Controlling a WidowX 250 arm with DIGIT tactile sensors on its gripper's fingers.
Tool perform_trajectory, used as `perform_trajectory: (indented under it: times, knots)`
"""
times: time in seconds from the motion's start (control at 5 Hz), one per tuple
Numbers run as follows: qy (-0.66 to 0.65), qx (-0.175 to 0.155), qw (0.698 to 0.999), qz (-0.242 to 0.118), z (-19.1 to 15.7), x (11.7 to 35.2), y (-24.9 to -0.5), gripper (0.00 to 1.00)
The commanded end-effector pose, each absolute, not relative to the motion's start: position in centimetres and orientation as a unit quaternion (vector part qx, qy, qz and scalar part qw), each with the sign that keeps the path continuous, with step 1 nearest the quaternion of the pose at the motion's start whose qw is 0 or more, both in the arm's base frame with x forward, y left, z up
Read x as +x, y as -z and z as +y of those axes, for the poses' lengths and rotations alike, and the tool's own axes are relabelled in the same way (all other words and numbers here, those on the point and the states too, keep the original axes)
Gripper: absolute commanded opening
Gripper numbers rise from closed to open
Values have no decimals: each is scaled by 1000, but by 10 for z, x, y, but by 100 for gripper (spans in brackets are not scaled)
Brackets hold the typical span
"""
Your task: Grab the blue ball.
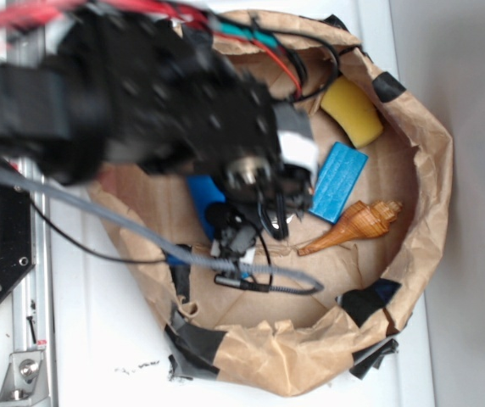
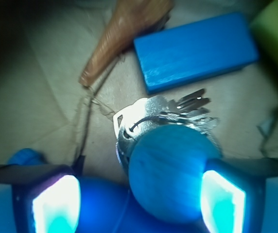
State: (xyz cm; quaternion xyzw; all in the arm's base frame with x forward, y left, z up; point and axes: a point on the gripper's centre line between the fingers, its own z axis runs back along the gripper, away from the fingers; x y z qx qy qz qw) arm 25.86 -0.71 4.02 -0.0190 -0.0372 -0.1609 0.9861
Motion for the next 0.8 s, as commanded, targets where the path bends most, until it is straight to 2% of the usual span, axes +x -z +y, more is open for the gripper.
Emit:
perform_trajectory:
  times: [0.0,0.2,0.4,0.6]
  knots:
    - [171,-17,985,-12,-11,263,-35,0]
    - [165,-22,986,-20,-4,267,-52,0]
    - [173,-7,984,-34,0,271,-87,0]
    - [200,-1,978,-57,-15,268,-137,0]
